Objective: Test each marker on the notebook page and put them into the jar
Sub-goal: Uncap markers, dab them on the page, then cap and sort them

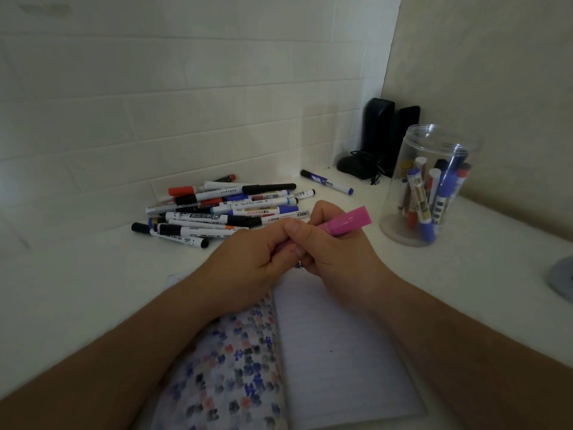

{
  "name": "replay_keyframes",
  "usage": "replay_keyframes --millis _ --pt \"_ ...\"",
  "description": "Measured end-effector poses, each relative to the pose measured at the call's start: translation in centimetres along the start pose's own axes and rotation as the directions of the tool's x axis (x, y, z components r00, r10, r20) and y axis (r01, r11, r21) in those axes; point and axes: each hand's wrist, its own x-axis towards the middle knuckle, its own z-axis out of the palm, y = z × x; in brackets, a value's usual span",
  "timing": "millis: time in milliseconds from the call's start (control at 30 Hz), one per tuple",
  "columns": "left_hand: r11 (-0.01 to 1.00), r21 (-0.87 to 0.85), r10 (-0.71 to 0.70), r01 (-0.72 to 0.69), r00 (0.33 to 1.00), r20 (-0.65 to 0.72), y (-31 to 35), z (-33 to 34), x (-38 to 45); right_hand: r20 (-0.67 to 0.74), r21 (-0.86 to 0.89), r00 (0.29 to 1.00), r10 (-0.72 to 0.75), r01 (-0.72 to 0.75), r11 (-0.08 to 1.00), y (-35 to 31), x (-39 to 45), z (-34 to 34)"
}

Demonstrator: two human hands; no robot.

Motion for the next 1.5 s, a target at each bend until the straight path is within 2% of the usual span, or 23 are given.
replay_keyframes --millis 433,567,633,700,767,833,967,1167,1267,1333,1500 --pt "0.997 -0.076 -0.03 0.029 1.0 -0.007 -0.2 0.2 0.4 0.034 -0.063 0.999 -0.015 0.017 0.998 -0.2 0.3 -0.8" --pt "0.983 -0.166 -0.076 0.076 0.997 0.003 0.3 0.0 0.3 0.069 -0.121 0.995 -0.071 0.079 0.99 -0.6 0.3 -1.3" --pt "0.987 -0.113 -0.112 0.115 0.993 0.032 0.0 -0.3 0.2 0.055 -0.159 0.995 -0.086 0.094 0.983 -0.8 0.3 -1.2" --pt "0.982 -0.013 -0.186 0.187 0.98 0.077 -0.5 -0.9 0.1 -0.032 -0.184 0.997 -0.073 0.066 0.981 -1.0 0.5 -1.1" --pt "0.958 0.045 -0.285 0.282 0.955 0.086 -0.9 -1.6 0.0 -0.129 -0.111 0.991 -0.027 0.012 0.994 -1.2 0.6 -1.5" --pt "0.935 0.165 -0.333 0.315 0.938 0.096 -1.2 -2.2 -0.3 -0.174 -0.045 0.985 0.006 -0.014 0.999 -1.5 0.7 -2.0" --pt "0.886 0.399 -0.314 0.237 0.939 0.139 -1.4 -2.0 -1.1 -0.2 -0.001 0.979 0.038 -0.039 0.999 -1.8 0.9 -1.7" --pt "0.91 0.303 -0.319 0.282 0.944 0.08 -2.7 -0.9 -2.1 -0.257 0.208 0.956 0.145 -0.092 0.974 -3.3 1.3 -3.3" --pt "0.91 0.289 -0.336 0.299 0.938 0.089 -2.7 -0.9 -2.0 -0.255 0.245 0.95 0.178 -0.114 0.963 -3.6 1.3 -3.9" --pt "0.91 0.272 -0.349 0.314 0.933 0.091 -2.6 -1.0 -1.9 -0.228 0.19 0.954 0.194 -0.152 0.97 -3.5 1.2 -3.6" --pt "0.905 0.277 -0.358 0.323 0.93 0.083 -2.5 -1.0 -1.6 -0.114 -0.143 0.965 0.236 -0.251 0.958 -1.9 0.7 -1.8"
